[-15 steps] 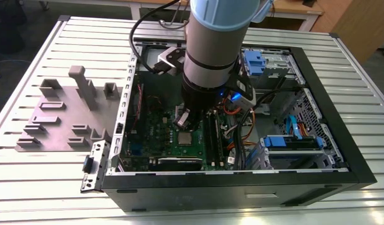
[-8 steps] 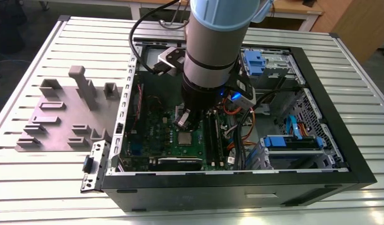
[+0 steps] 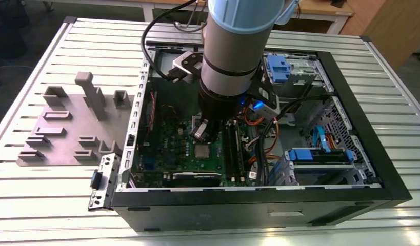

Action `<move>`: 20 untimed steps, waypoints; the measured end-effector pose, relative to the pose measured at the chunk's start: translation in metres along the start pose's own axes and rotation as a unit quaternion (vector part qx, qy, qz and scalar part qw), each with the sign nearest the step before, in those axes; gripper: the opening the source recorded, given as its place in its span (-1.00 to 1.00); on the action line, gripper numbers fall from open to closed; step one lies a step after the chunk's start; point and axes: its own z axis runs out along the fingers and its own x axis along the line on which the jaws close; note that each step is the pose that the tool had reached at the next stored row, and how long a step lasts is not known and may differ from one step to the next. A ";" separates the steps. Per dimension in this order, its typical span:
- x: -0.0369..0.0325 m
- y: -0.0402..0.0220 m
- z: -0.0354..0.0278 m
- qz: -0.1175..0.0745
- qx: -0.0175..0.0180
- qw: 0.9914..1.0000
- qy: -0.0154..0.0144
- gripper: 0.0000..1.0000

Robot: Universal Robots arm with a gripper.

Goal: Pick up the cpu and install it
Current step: 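Close the cpu cover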

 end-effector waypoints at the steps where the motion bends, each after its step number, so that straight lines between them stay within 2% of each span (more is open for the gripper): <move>1: 0.0000 0.0000 0.0000 0.000 0.000 1.000 0.000 -0.79; 4: 0.0000 0.0000 0.0001 -0.018 0.000 1.000 0.001 -0.79; 8: 0.0000 0.0000 0.0003 -0.052 0.000 0.999 0.003 -0.79; 20: 0.0000 0.0000 0.0004 -0.054 0.000 0.999 0.003 -0.79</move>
